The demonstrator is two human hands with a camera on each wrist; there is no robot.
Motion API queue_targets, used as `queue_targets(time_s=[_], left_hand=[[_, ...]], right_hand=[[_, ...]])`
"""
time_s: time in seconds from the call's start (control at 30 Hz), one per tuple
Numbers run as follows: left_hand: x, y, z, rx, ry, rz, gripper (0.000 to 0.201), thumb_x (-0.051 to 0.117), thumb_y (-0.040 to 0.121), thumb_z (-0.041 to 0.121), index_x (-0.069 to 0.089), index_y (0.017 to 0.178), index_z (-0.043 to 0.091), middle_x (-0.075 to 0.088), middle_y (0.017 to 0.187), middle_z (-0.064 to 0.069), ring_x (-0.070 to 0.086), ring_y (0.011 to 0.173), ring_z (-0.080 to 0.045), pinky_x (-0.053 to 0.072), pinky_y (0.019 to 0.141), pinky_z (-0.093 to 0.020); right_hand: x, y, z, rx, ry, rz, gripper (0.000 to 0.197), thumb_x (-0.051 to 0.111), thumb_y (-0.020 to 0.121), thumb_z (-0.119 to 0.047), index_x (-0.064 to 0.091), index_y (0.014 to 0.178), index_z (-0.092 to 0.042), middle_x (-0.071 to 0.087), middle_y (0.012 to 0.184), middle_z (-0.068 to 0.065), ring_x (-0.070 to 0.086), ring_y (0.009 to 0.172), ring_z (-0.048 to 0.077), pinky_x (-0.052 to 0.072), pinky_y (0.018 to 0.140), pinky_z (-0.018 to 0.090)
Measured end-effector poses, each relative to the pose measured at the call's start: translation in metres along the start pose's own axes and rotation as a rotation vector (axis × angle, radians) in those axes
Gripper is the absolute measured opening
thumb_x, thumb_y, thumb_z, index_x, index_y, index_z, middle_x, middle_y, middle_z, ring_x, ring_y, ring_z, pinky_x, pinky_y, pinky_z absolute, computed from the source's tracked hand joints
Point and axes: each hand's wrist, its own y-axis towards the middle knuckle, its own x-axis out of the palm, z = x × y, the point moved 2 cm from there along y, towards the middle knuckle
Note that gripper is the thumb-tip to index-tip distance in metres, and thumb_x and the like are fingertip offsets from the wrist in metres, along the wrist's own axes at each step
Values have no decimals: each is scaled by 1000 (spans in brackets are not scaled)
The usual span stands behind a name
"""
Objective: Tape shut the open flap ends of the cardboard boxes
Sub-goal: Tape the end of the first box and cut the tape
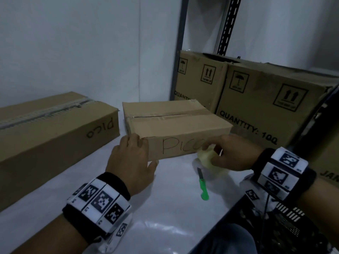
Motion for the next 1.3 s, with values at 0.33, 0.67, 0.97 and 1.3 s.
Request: queue_targets(time_s=[0.33, 0.67, 0.97, 1.3], left_hand=[[-16, 0, -13, 65, -621, 91, 60, 49, 83, 56, 54, 128, 17, 51, 129, 2, 50, 117, -13, 45, 97, -29], [-21, 6, -27, 4, -855, -10, 19, 61, 89, 31, 75, 97, 22, 74, 91, 10, 67, 84, 0, 57, 79, -30], [-11, 8, -31, 33, -695, 82, 16, 60, 89, 21, 76, 89, 18, 76, 86, 6, 67, 78, -1, 54, 74, -23], [-12, 6, -23, 91, -724, 93, 13, 64, 87, 26, 75, 82, 23, 74, 81, 7, 67, 77, -4, 53, 65, -23]], right_hand=[[-6, 3, -49, -149, 796, 44, 21, 73, 82, -14, 66, 101, -19, 68, 79, 12, 62, 64, 10, 53, 53, 26], [21, 6, -86, -219, 1048, -98, 55, 74, 78, -3, 50, 123, -23, 69, 87, 25, 66, 72, 22, 56, 56, 32], [30, 12, -91, -262, 776, 28, 28, 70, 85, -26, 60, 111, -24, 73, 70, -5, 69, 64, 9, 53, 54, 22], [28, 35, -93, -398, 537, 200, 9, 69, 85, -33, 74, 83, -25, 72, 77, -9, 65, 74, 6, 55, 73, 32]])
